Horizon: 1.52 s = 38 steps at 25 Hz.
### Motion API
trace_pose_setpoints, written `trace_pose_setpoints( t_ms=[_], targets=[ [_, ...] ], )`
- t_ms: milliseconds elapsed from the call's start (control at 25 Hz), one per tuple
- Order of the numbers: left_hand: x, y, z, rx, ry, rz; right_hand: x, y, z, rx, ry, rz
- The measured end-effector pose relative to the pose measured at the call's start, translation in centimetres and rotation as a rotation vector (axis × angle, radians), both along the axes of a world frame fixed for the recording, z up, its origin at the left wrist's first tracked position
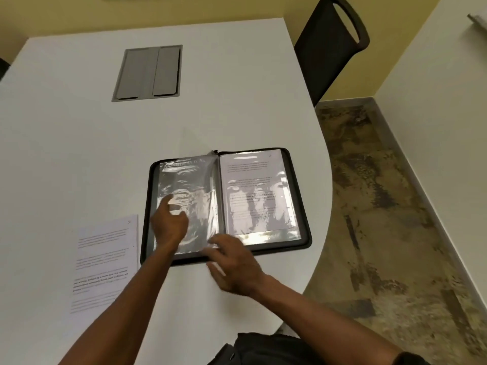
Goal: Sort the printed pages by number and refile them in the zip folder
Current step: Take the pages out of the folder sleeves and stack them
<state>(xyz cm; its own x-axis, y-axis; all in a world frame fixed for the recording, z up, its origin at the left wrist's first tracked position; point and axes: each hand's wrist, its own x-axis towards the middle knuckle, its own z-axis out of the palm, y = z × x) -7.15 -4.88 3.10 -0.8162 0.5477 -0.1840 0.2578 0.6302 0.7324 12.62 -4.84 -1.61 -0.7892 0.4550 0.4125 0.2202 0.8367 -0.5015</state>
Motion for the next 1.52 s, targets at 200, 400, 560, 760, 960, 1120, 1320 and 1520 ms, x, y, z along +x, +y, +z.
trace_pose_setpoints(
  t_ms=[200,400,560,760,960,1120,1320,1520],
  targets=[
    [-4.1,-3.0,-2.8,-0.075,0.052,0.050,7.0,5.8,-4.1,-0.465,-0.450,-0.693],
    [-5.1,-4.2,-6.0,-0.270,0.102,0.024,9.6,8.5,-5.1,-0.654,-0.461,-0.946],
    [-0.8,-3.2,-6.8,-0.220,0.232,-0.148,9.6,9.4,-5.4,-0.681,-0.444,-1.071],
    [6.8,-0.9,-7.5,-0.091,0.198,-0.536,9.7,10.0,-4.5,-0.696,-0.222,-1.151],
    [11.4,0.8,-7.3,-0.078,0.296,-0.823,10.2,9.3,-3.4,-0.585,-0.108,-1.154],
    [13.4,1.9,-7.0,-0.158,0.347,-0.883,10.6,9.1,-2.8,-0.548,-0.047,-1.140],
    [13.7,2.5,-6.6,-0.160,0.419,-0.848,10.6,9.1,-1.6,-0.656,0.029,-1.092],
    [13.0,2.7,-6.7,-0.147,0.325,-0.733,10.1,6.9,-1.4,-0.778,0.078,-1.041]
  ],
)
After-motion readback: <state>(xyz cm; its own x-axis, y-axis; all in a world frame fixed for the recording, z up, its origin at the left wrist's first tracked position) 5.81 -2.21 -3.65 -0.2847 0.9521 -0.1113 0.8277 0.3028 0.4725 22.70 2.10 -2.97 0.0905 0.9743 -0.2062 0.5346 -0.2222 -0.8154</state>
